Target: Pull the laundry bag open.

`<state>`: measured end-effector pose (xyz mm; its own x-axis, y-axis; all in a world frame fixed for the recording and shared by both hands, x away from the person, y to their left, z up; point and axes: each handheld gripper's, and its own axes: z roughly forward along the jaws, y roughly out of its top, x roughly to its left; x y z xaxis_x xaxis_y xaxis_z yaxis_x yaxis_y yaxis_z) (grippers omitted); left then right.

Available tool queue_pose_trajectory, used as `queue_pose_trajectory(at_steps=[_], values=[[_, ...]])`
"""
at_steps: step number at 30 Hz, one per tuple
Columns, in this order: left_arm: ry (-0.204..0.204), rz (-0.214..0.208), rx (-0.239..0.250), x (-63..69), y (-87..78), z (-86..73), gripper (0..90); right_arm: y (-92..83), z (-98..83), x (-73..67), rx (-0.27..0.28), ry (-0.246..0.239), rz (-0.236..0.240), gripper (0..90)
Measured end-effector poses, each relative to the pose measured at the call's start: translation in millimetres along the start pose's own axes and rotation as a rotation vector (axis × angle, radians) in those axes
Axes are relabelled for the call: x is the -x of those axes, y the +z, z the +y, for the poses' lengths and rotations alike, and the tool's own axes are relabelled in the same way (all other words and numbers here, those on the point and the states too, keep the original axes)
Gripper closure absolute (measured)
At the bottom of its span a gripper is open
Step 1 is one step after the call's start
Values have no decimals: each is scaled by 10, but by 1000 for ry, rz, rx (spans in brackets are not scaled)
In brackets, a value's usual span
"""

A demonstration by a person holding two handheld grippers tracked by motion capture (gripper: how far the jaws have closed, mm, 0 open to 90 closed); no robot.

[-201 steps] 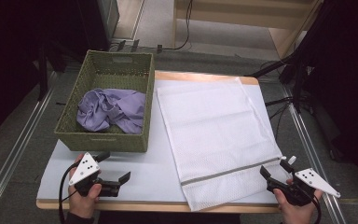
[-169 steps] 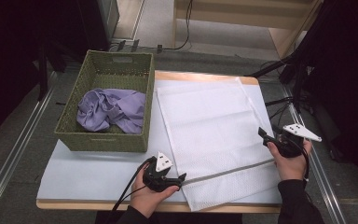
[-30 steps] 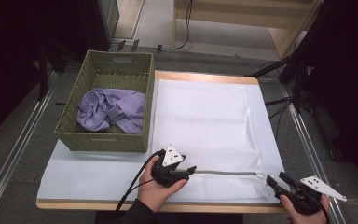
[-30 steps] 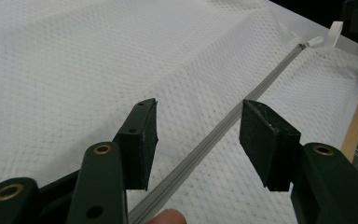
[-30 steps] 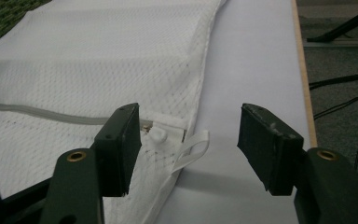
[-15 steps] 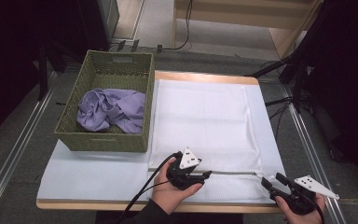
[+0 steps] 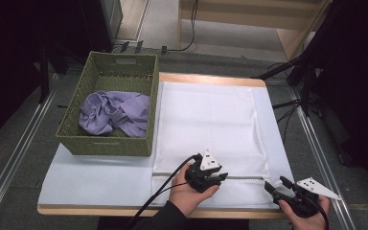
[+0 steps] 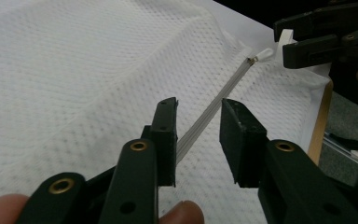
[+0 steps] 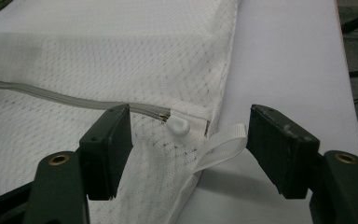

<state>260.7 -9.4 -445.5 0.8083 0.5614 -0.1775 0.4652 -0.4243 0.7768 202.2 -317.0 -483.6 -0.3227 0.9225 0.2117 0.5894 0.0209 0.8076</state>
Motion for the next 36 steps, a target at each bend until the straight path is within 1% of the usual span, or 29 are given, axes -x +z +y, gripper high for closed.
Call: queue_pose_trajectory(at_steps=[3,5,7,8,12,15,16,18,19,21,22,23,24,25,27,30,31,33,36], values=[[4,-15,0,36,62,24,744,2,-22,-13,-17,-8,0,313],[11,-22,-4,51,94,44,747,6,-51,-23,-40,-8,-5,322],[9,-19,-5,64,124,61,749,11,-82,-25,-59,-5,-11,341],[10,-24,-7,66,141,72,749,10,-97,-29,-64,5,-12,351],[13,-38,-6,101,222,129,751,-1,-124,-63,-58,23,-23,398],[19,-48,-10,146,278,175,756,-1,-137,-124,-65,29,-24,435],[23,-54,-10,159,301,184,759,4,-141,-143,-62,31,-31,452],[28,-60,-20,183,352,205,767,14,-138,-182,-66,52,-19,480],[29,-67,-19,186,374,210,772,26,-137,-213,-66,44,-41,513],[26,-79,-29,199,426,233,786,30,-128,-227,-75,34,-72,584],[20,-81,-31,208,453,245,794,31,-127,-221,-73,39,-84,623],[15,-92,-27,214,484,253,803,29,-128,-209,-71,52,-93,667],[17,-94,-37,222,508,267,812,25,-130,-192,-68,65,-96,703],[16,-98,-39,232,533,273,818,22,-133,-172,-66,78,-91,731],[17,-107,-52,251,578,285,827,20,-139,-136,-57,88,-90,792],[15,-124,-62,271,647,283,840,21,-144,-109,-56,88,-83,872],[11,-126,-64,275,673,279,845,26,-142,-99,-54,77,-76,890],[6,-131,-75,268,727,267,850,29,-136,-91,-54,73,-61,900],[-3,-135,-84,262,781,261,857,19,-126,-121,-25,43,-39,900]])
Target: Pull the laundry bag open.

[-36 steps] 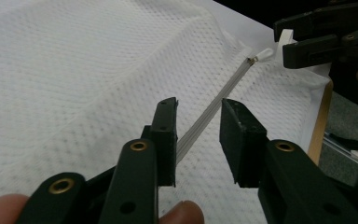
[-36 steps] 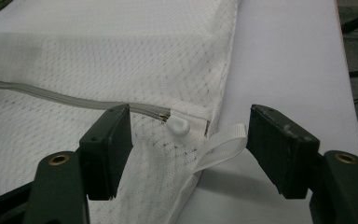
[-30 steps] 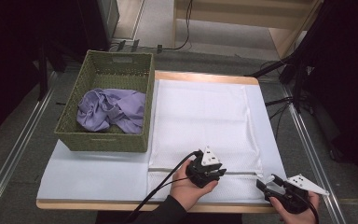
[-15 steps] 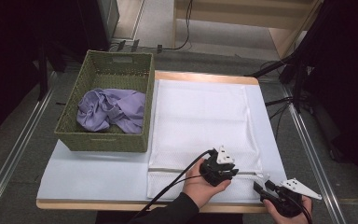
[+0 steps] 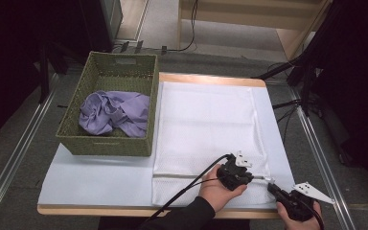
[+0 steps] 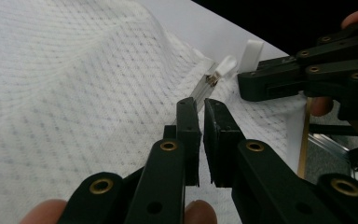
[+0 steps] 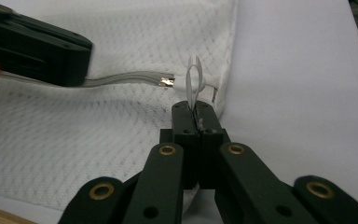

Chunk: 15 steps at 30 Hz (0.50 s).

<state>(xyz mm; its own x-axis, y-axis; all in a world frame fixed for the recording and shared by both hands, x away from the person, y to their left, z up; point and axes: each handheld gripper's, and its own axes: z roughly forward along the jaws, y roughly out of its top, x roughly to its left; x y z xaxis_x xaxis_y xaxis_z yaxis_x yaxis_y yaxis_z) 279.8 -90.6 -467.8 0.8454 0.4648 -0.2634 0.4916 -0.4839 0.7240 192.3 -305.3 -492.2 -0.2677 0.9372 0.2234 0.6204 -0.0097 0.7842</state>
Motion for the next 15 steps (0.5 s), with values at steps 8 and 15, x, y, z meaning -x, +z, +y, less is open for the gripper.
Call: queue_pose_trajectory(at_steps=[8,15], values=[[-3,5,-11,-13,21,15,872,-98,79,-159,119,-99,36,900],[-14,-1,-14,-64,-7,26,848,-108,96,-252,154,-166,62,900]])
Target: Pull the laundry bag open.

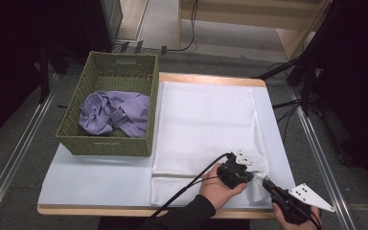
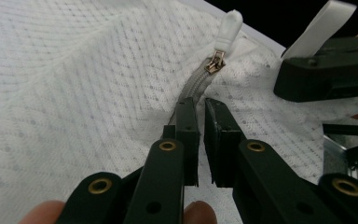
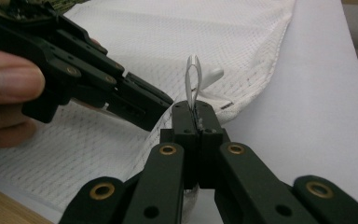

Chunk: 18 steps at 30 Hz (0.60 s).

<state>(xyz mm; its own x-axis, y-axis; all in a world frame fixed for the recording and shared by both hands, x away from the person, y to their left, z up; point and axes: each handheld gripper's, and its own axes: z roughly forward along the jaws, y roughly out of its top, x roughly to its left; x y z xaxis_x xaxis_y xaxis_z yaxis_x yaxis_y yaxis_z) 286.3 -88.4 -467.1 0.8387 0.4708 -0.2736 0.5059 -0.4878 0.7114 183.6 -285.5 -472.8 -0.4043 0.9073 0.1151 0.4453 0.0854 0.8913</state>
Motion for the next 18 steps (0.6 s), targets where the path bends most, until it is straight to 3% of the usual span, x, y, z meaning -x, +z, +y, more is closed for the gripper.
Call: queue_pose_trajectory(at_steps=[5,18], values=[[-64,-16,57,-50,-74,70,834,1,-7,-3,-9,-12,-2,900],[-104,-39,83,54,-24,325,656,27,-9,-31,-24,-40,2,900]])
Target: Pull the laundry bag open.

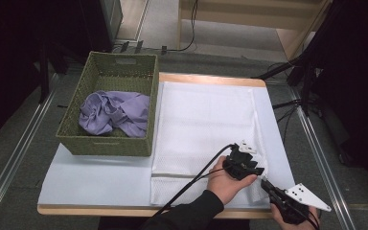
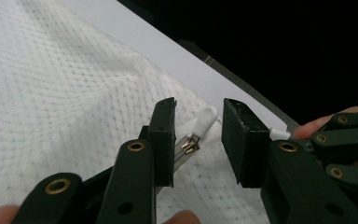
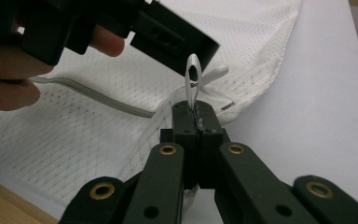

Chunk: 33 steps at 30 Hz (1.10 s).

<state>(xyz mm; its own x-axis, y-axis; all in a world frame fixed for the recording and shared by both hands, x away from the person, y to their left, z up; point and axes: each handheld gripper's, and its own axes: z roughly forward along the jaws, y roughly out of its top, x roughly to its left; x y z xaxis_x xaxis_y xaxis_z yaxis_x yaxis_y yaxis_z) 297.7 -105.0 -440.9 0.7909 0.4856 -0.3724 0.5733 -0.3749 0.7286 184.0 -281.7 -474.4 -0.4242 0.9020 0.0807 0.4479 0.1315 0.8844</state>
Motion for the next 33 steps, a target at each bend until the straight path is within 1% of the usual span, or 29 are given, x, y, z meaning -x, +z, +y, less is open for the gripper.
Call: queue_pose_trajectory(at_steps=[3,4,6,7,8,9,10,12,15,18,19,20,21,22,23,24,25,26,27,28,29,30,31,32,33], values=[[-8,4,-22,34,64,46,623,7,1,-9,-6,-7,0,900],[-7,8,-38,44,95,54,614,10,1,-13,-8,-10,1,900],[-4,32,-65,50,149,53,623,16,3,-22,-8,-24,-1,900],[-9,40,-76,42,156,50,655,12,5,-32,-11,-25,-3,900],[-17,38,-79,32,156,46,703,13,5,-37,-6,-29,-5,900],[-19,36,-88,23,145,49,759,8,4,-37,-10,-36,-5,900],[-20,35,-87,19,130,51,815,10,1,-35,-9,-37,-6,900],[-15,22,-79,7,82,60,832,11,-5,-27,-13,-34,-8,900],[-37,-6,-51,-23,3,63,846,9,-5,-14,-12,-32,-13,900],[-67,-37,-31,-61,-51,27,865,6,-3,-3,-13,-22,-24,900],[-88,-62,-23,-79,-58,4,866,3,-4,0,-17,-17,-31,900],[-120,-94,-15,-100,-63,-21,866,5,-6,11,-20,-21,-40,900],[-143,-106,-12,-120,-69,-46,870,3,-9,15,-27,-12,-49,900],[-145,-106,-7,-137,-77,-67,874,2,-12,25,-26,3,-51,900],[-152,-116,5,-151,-83,-86,878,-5,-12,41,-18,24,-45,889],[-168,-135,20,-168,-92,-103,879,-11,-11,54,-7,51,-34,852],[-181,-146,29,-187,-103,-118,880,-17,-7,64,-7,76,-25,779],[-189,-156,43,-200,-113,-132,880,-16,-2,74,-4,98,-27,701],[-189,-156,43,-200,-113,-132,880,-12,3,85,-5,116,-27,649],[-183,-167,49,-215,-125,-151,880,-2,9,94,-8,135,-14,601],[-177,-165,48,-219,-128,-160,880,15,16,109,-13,145,2,550],[-177,-165,48,-219,-128,-160,880,15,16,109,-13,145,2,550],[-172,-168,57,-228,-138,-180,880,66,34,137,-27,181,46,485],[-178,-175,60,-231,-137,-189,880,102,42,155,-42,209,77,451],[-172,-174,57,-234,-136,-195,880,138,45,169,-54,228,99,441]])
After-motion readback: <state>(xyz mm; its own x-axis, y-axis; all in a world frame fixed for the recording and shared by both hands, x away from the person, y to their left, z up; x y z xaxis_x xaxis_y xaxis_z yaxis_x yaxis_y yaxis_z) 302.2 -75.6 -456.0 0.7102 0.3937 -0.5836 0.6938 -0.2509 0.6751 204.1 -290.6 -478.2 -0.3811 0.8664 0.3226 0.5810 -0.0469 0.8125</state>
